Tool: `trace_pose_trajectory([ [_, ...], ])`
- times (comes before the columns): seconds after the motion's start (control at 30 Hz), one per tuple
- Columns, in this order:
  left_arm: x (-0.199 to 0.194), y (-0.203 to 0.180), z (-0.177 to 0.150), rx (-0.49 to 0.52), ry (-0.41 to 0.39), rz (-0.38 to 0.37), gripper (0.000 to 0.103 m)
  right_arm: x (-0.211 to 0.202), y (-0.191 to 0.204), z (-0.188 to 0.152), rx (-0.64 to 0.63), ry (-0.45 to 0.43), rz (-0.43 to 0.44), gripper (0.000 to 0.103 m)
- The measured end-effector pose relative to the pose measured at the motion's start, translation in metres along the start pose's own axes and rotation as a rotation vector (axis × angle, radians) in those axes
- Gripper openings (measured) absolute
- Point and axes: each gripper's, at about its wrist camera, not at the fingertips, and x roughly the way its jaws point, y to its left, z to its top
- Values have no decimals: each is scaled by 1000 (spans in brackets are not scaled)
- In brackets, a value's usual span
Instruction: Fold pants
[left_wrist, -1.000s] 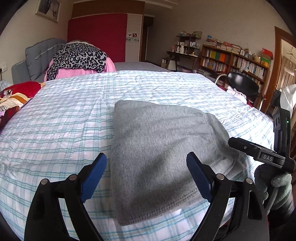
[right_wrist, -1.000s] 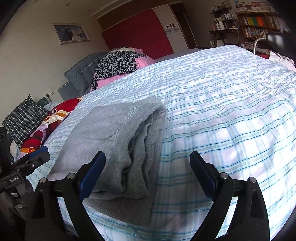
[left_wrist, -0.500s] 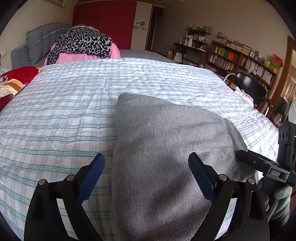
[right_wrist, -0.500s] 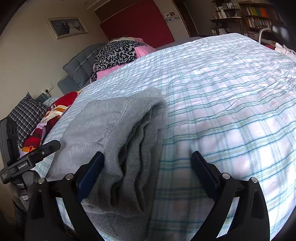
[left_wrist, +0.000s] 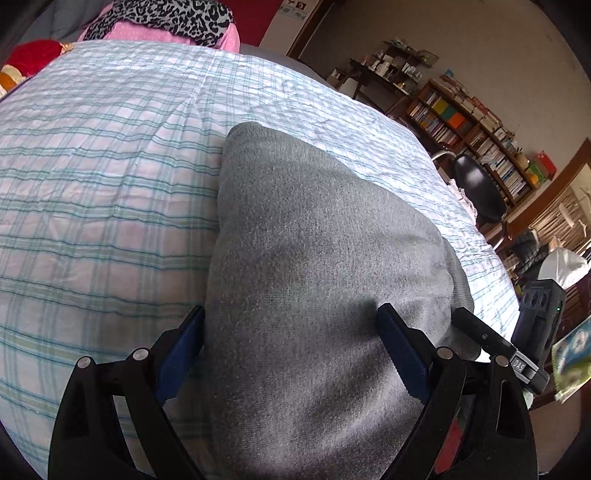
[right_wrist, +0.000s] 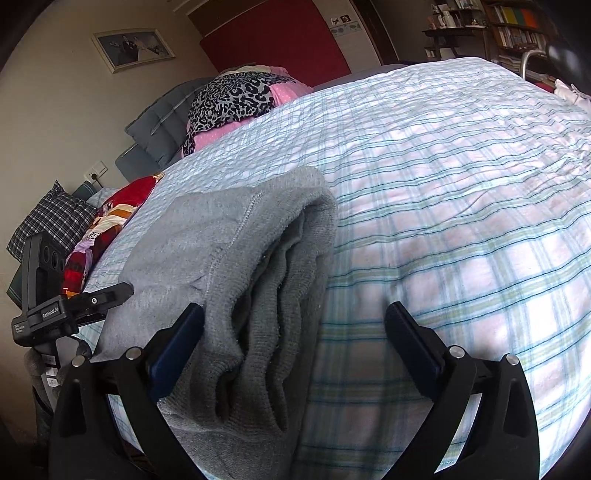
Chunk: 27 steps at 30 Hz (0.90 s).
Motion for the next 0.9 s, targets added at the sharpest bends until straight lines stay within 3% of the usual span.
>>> trace_pose_trajectory([
  [0.23, 6, 5, 1, -26, 59, -80, 91, 10, 3, 8, 3, 53, 57, 100],
  [0.5, 9, 4, 2, -1, 93, -119, 92, 24, 16, 10, -30, 99, 107, 84],
  [0.77, 11, 2, 1, 11, 104, -128, 92, 34, 15, 15, -33, 126, 143, 84],
  [0.87, 11, -3, 0, 26, 92, -127, 90, 33, 19, 13, -51, 117, 135, 71],
  [0.9, 10, -4, -1, 34, 85, -126, 82, 32, 20, 12, -55, 111, 144, 64],
])
